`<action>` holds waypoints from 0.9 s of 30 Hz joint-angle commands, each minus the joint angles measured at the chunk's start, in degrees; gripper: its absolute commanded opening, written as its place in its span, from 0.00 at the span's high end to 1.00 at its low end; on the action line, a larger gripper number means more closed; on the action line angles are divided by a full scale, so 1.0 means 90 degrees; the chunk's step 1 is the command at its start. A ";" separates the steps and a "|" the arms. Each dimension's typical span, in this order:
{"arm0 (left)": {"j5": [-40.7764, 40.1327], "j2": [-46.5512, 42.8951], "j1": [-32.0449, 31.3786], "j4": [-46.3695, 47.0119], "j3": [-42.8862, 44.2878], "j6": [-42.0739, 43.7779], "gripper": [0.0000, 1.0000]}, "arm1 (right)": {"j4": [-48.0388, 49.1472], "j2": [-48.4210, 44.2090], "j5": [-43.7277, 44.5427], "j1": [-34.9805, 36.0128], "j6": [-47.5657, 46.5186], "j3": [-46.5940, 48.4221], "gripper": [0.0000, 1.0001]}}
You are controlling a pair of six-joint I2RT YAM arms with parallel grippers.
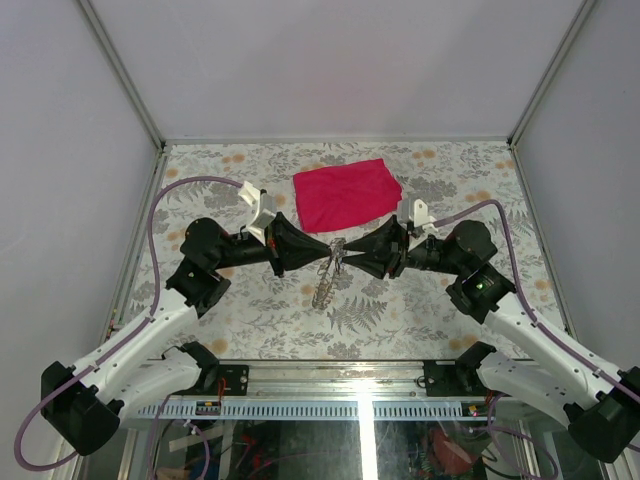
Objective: Put the keys on the keyring
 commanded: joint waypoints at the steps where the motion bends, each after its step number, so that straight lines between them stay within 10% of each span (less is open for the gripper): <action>1: 0.0141 0.0010 0.0022 0.0670 0.0285 -0.0067 1.00 | 0.0542 0.0105 -0.0214 -0.0033 -0.0061 0.0316 0.65; 27: 0.0288 0.0136 0.0013 0.0724 0.0347 -0.0097 1.00 | 0.1105 0.0650 -0.0644 0.0050 0.0354 0.0358 0.72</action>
